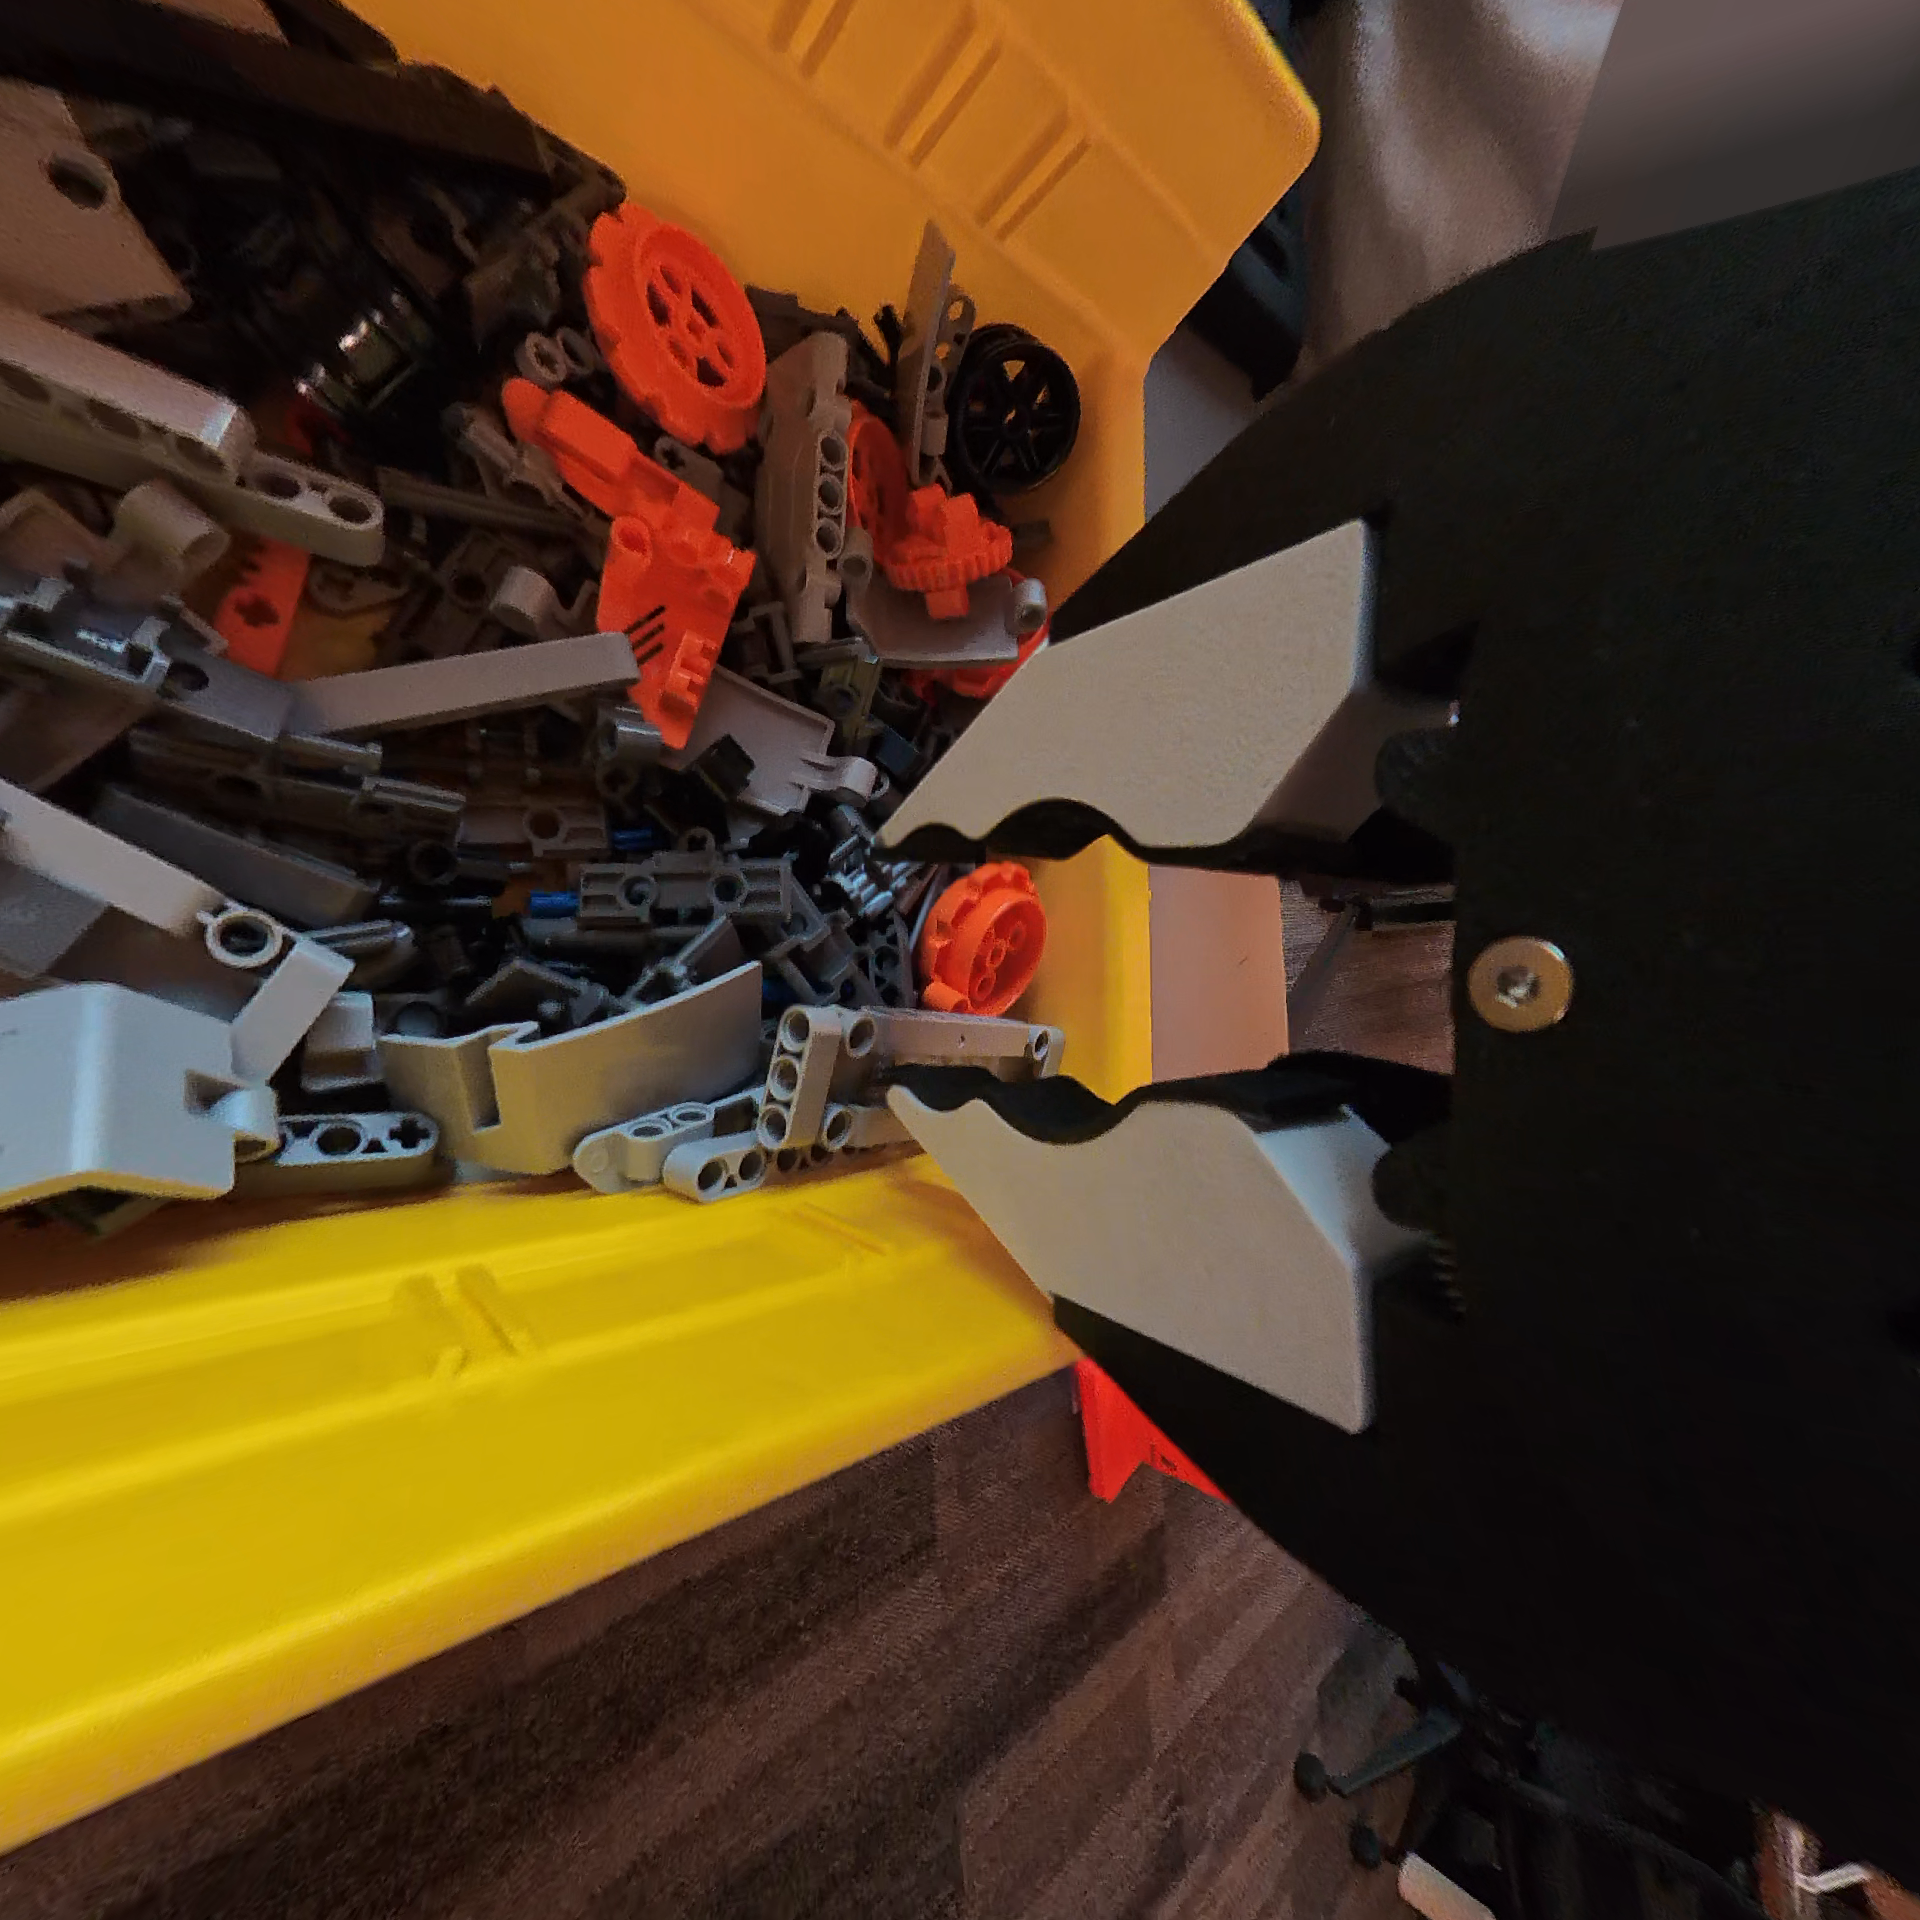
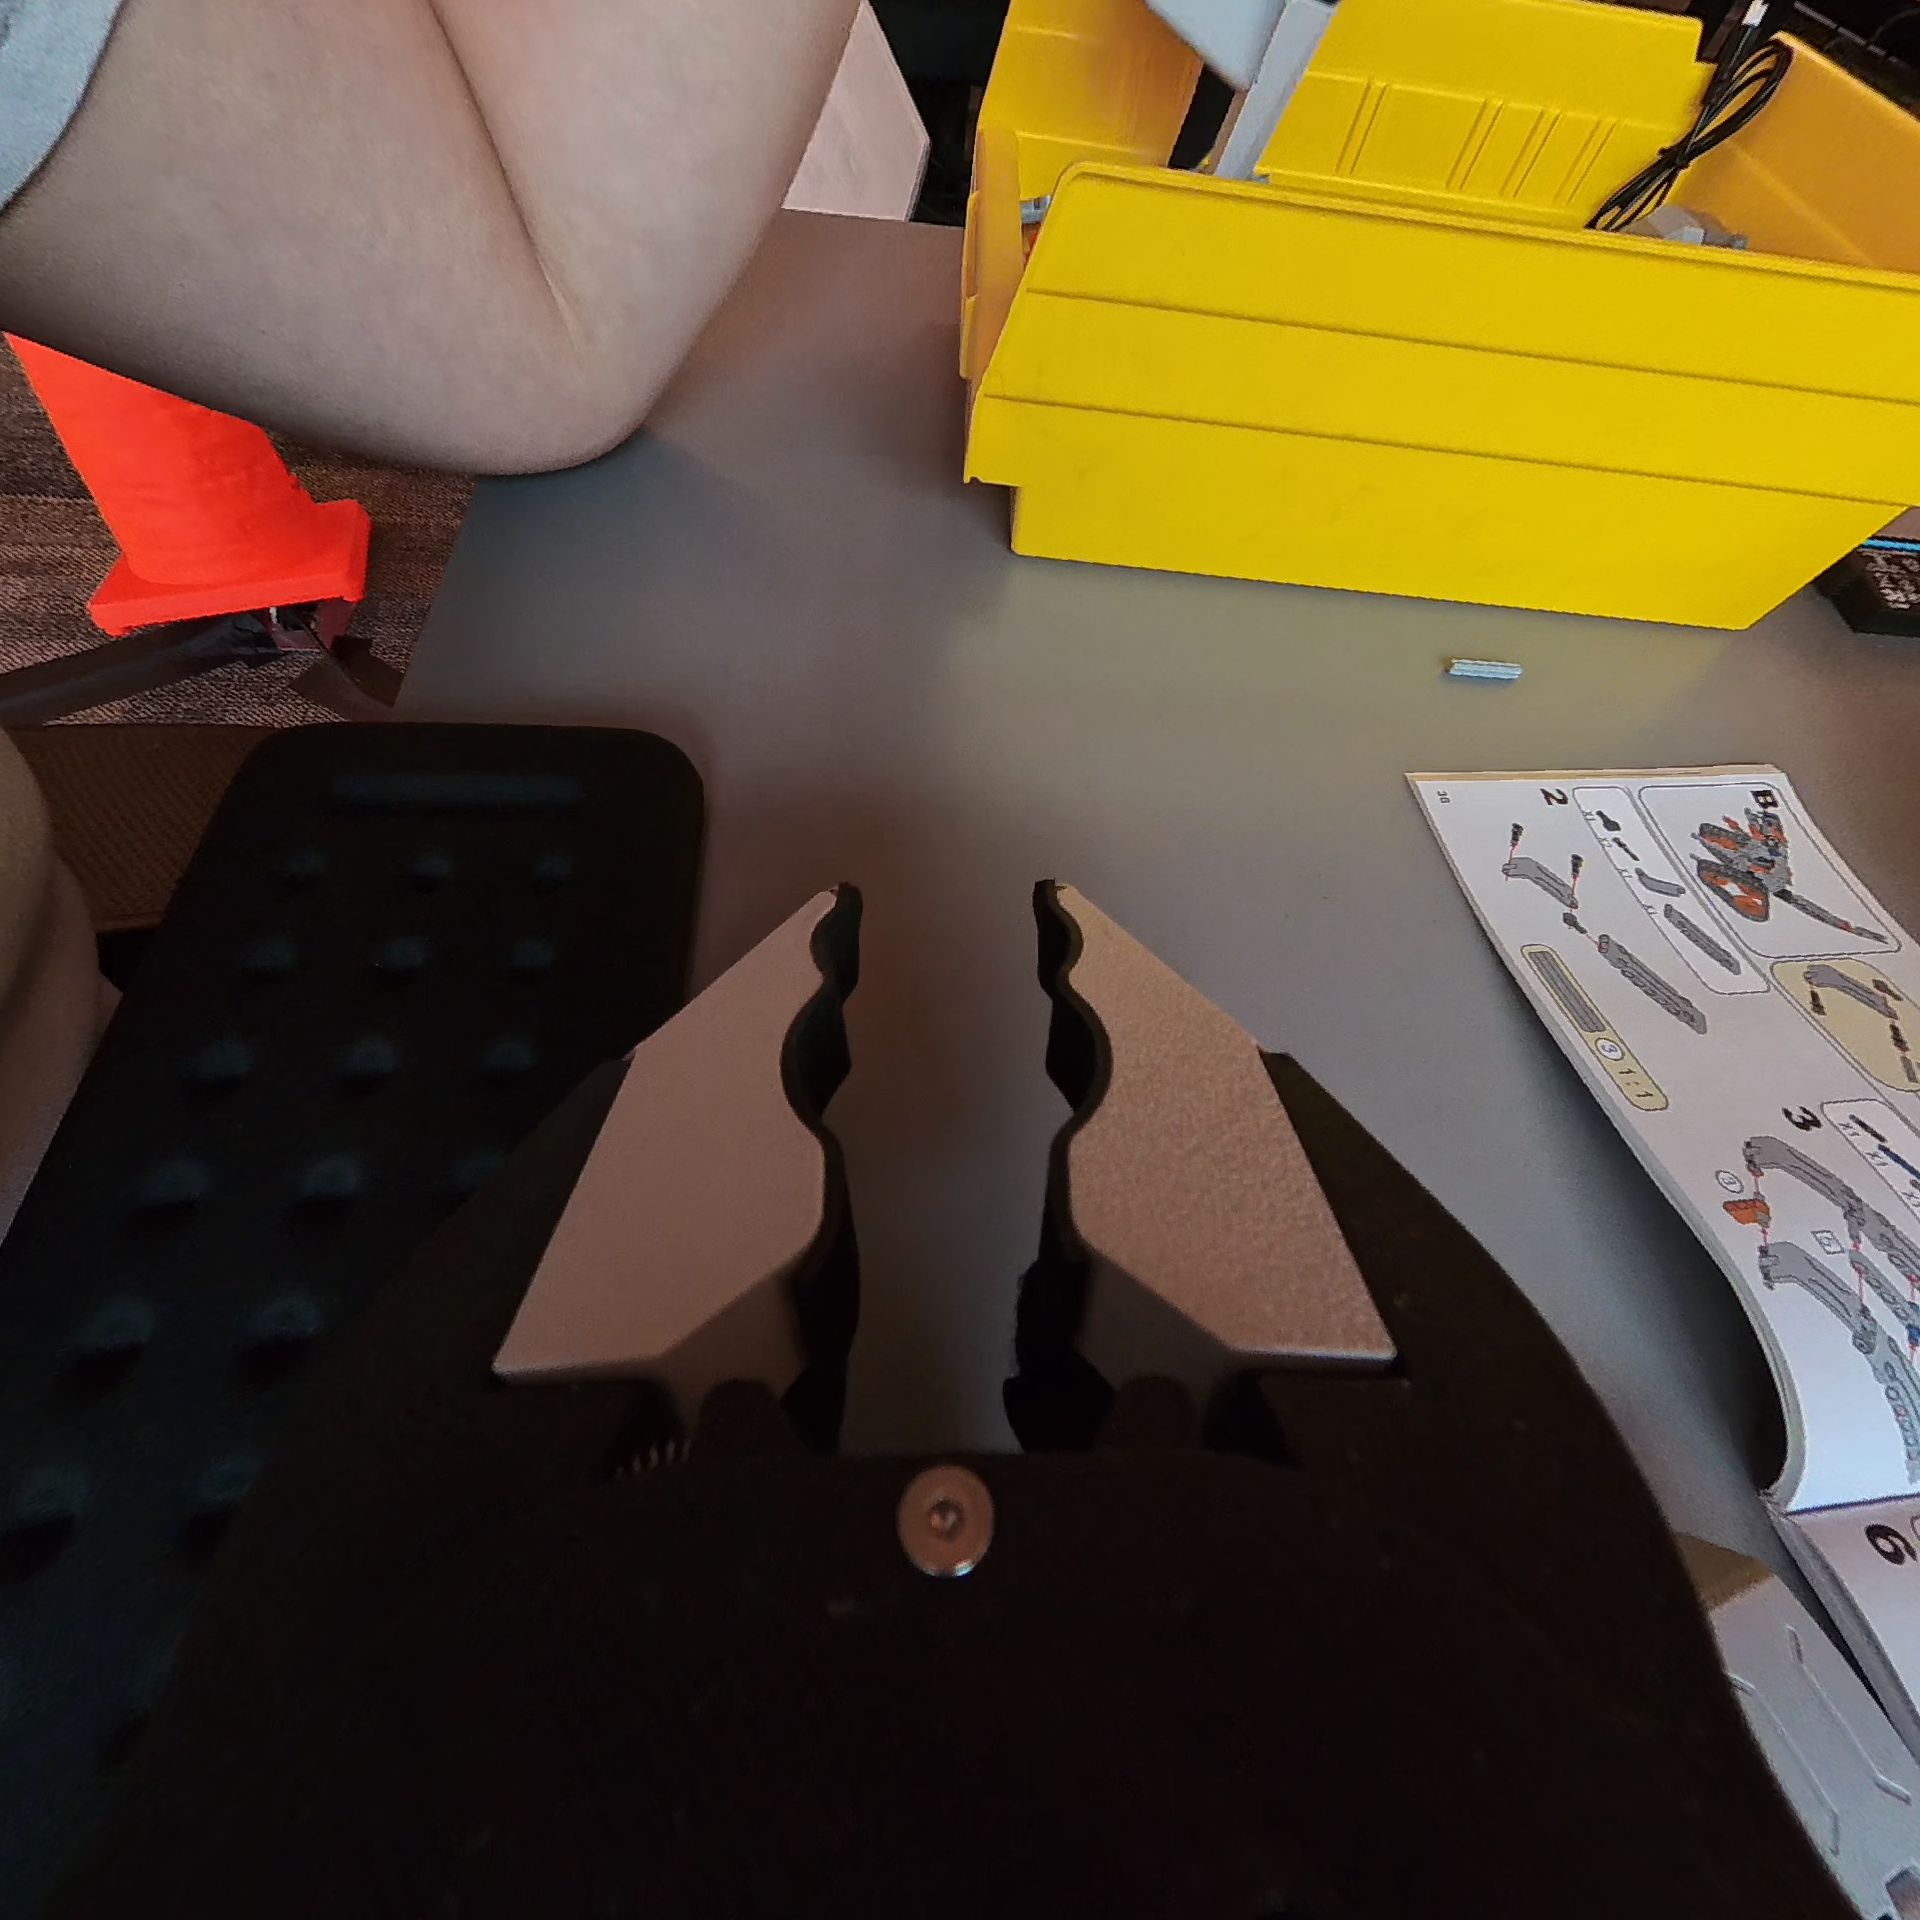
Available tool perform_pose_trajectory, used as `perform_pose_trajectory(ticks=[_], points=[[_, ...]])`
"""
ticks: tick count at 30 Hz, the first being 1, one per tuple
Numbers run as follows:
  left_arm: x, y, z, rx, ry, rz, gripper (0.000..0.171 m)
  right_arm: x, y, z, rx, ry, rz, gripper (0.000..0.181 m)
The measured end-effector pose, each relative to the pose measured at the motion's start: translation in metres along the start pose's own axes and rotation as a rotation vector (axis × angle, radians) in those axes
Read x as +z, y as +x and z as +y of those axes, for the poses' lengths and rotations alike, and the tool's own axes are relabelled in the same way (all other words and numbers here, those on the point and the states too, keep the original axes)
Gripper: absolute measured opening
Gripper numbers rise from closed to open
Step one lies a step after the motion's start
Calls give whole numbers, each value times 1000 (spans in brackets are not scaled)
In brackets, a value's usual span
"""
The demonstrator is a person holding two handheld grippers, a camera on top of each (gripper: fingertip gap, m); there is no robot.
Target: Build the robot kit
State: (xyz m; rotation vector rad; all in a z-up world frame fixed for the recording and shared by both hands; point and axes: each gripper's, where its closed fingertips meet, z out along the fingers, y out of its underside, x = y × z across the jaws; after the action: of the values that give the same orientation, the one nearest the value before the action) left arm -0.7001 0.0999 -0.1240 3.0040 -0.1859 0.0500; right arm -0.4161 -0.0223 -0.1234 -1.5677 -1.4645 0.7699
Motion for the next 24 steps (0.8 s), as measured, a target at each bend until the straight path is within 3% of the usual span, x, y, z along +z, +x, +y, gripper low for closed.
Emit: perform_pose_trajectory(ticks=[8,12,24], points=[[2,-3,0,-31,-31,-62,32,0,-1,1,-11,-7,0,34],[0,-14,-7,-66,-11,-110,10,0,-1,1,-17,-10,1,33],[-6,-11,-11,-34,36,-95,7,1,-2,2,-27,-17,-1,33]])
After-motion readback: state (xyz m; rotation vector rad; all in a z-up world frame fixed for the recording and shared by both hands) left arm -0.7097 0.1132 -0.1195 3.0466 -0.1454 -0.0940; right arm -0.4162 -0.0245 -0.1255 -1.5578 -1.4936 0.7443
